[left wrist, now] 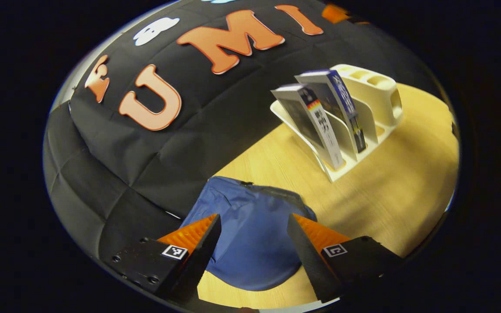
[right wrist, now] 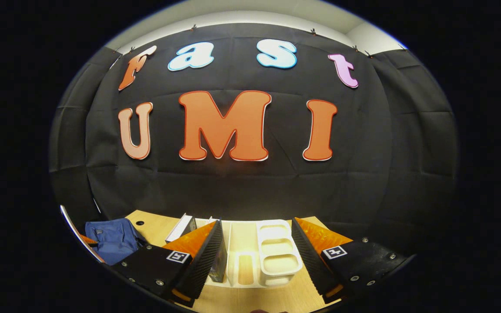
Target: Open the schoolbag, grab two books from the bookshelf and put them into the schoolbag.
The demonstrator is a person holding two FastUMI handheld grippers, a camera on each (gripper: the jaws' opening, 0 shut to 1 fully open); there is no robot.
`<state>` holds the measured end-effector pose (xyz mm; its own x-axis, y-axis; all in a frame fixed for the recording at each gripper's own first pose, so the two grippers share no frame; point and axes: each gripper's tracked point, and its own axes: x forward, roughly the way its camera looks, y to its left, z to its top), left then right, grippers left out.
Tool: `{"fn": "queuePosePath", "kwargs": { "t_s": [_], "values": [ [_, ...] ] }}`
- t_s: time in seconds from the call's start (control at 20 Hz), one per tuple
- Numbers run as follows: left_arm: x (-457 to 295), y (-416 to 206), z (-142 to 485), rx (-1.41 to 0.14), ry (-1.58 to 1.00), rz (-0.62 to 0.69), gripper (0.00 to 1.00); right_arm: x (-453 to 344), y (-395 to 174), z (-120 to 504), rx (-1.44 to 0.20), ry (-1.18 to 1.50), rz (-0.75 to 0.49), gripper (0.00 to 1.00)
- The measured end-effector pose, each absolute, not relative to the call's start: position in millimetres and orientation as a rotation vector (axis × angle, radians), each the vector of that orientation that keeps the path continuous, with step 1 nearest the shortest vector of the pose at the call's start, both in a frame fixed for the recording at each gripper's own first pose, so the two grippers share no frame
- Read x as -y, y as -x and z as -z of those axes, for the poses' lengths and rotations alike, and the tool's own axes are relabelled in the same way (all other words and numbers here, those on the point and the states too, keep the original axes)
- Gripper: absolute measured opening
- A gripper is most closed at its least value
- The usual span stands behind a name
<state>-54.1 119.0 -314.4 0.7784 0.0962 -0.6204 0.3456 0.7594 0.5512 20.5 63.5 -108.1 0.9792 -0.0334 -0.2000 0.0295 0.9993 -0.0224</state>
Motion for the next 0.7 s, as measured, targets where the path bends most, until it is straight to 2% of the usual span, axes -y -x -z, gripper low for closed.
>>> {"fn": "queuePosePath", "kwargs": {
  "t_s": [0.35,0.4,0.45,0.7],
  "values": [
    [-122.0,89.7,369.8,-0.790,-0.839,0.168,0.97,-37.4,-19.0,137.9,-0.264,0.047,0.074,0.95],
    [-122.9,90.6,377.6,-0.800,-0.860,0.172,1.00,-35.5,-19.7,139.7,-0.269,0.049,0.077,0.95],
    [-122.4,91.8,387.7,-0.811,-0.882,0.183,0.97,-35.2,-20.3,141.1,-0.272,0.049,0.079,0.95],
    [-129.5,101.0,413.7,-0.825,-0.963,0.206,0.97,-35.3,-20.1,141.2,-0.269,0.054,0.082,0.95]
  ]
}}
